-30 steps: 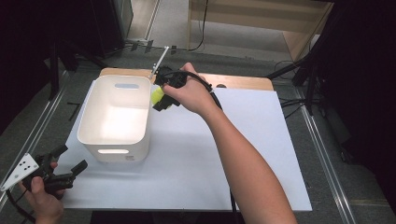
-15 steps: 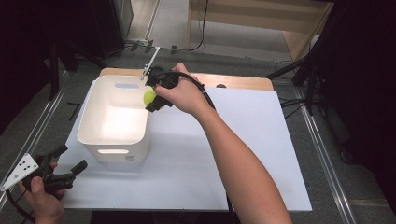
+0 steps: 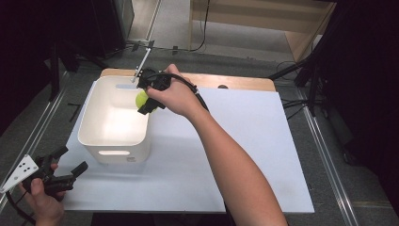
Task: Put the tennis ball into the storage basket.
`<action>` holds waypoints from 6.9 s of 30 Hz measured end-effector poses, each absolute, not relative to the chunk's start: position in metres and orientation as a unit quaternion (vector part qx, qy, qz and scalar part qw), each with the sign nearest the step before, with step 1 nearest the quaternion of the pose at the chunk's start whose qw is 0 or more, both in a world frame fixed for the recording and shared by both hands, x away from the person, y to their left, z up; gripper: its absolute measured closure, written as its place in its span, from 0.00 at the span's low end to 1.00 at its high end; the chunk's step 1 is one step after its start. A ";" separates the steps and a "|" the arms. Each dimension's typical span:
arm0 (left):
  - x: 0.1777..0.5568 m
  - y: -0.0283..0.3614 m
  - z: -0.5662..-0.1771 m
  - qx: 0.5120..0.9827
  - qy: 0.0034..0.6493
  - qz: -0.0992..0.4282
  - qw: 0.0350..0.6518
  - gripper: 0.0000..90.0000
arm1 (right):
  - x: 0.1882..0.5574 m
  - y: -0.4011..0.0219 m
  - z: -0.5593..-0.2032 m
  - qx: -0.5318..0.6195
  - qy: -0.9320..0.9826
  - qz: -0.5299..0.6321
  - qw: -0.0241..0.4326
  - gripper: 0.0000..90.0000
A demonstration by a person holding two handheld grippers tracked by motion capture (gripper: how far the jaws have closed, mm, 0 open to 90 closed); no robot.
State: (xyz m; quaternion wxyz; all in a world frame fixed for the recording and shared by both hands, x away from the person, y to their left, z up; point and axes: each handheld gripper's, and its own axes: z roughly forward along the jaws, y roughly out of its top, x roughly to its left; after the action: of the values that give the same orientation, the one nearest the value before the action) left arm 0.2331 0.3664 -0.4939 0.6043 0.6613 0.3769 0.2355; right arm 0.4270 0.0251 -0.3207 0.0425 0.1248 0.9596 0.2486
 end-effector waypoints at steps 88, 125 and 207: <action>0.234 0.365 -0.494 0.665 0.375 0.238 0.601 0.00 | 0.408 -0.008 -0.353 0.134 0.944 0.293 0.063 0.00; 0.234 0.364 -0.494 0.668 0.375 0.240 0.596 0.00 | 0.374 -0.136 -0.402 0.245 0.895 0.360 0.098 0.00; 0.234 0.361 -0.494 0.680 0.375 0.250 0.578 0.00 | 0.219 -0.354 -0.510 0.449 0.695 0.526 0.197 0.00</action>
State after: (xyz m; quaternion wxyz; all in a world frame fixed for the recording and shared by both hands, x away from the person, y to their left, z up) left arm 0.2343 0.3607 -0.4941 0.5782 0.6800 0.3752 0.2501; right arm 0.2193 -0.3544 -0.5101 0.1970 0.4490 0.6946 0.5264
